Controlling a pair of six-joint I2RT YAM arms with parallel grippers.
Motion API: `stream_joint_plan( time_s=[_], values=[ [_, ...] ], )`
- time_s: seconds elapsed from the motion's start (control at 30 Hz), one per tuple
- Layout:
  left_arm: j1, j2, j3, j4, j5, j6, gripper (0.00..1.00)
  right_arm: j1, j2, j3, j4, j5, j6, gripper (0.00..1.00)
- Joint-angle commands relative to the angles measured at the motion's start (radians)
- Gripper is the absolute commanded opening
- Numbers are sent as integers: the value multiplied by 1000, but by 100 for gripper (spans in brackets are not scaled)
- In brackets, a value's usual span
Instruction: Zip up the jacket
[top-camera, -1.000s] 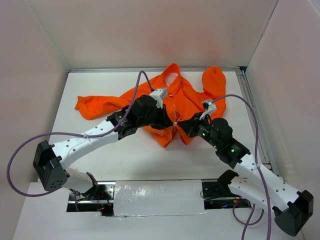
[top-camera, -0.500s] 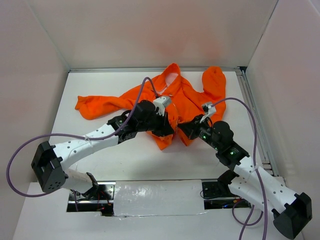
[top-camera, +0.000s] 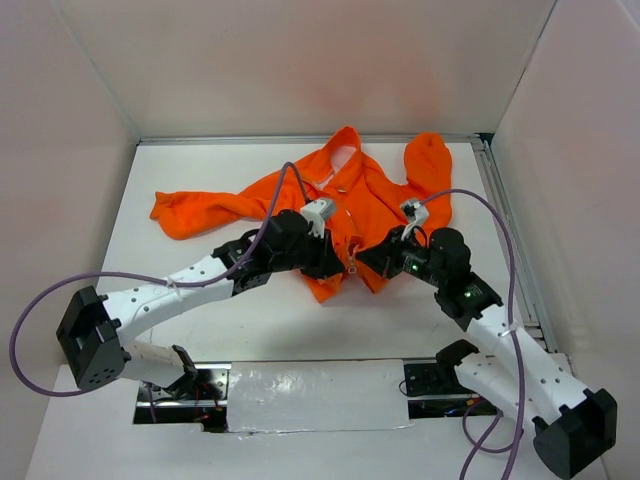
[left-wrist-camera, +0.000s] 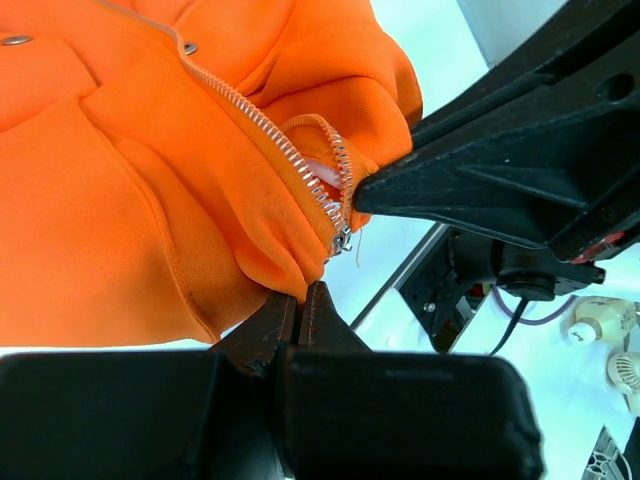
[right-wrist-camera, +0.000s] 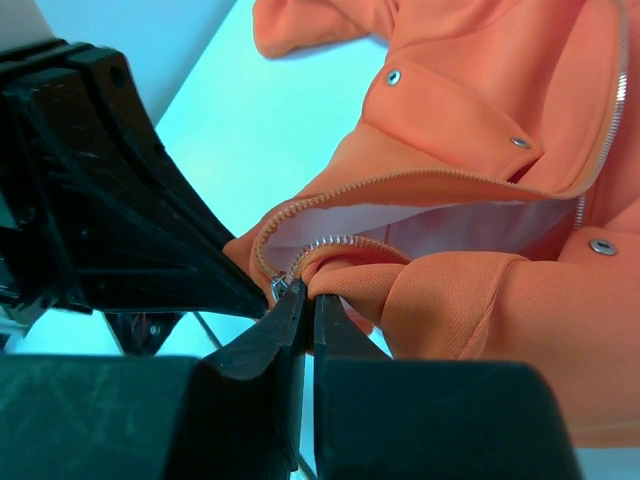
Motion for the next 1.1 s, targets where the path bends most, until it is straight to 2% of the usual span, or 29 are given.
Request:
stream_joint_plan(
  time_s=[0.0, 0.13, 0.23, 0.27, 0.33, 0.37, 0.4, 0.43, 0.6, 0.73, 0.97, 1.07],
  values=[
    [-13, 0, 36, -150, -9, -7, 0, -28, 50, 70, 47, -22, -34, 8],
    [37, 47, 108, -168, -30, -91, 0, -13, 55, 47, 3, 16, -8, 21],
    [100, 79, 169, -202, 26, -145, 0, -13, 35, 47, -22, 25, -4, 38],
    [111, 84, 185, -193, 52, -143, 0, -10, 24, 45, -29, 22, -6, 53],
    [133, 87, 189, -170, 82, -159, 0, -7, 16, 48, -60, 35, 5, 64],
    [137, 89, 197, -166, 108, -160, 0, -4, 6, 48, -68, 36, 9, 83],
    [139, 89, 206, -169, 109, -168, 0, -2, -3, 45, -74, 42, 17, 87],
    [140, 95, 215, -182, 109, -166, 0, 3, -8, 42, -86, 41, 22, 99],
    [142, 119, 280, -231, 109, -195, 0, 33, -65, 20, -96, -16, 75, 100],
    [142, 119, 289, -233, 132, -205, 0, 82, -86, -10, -39, -68, 131, 100],
    [142, 102, 278, -227, 145, -218, 0, 170, -14, -44, 96, -22, 206, 100],
    [142, 106, 288, -239, 149, -218, 0, 210, 13, -62, 173, 48, 243, 100]
  ],
)
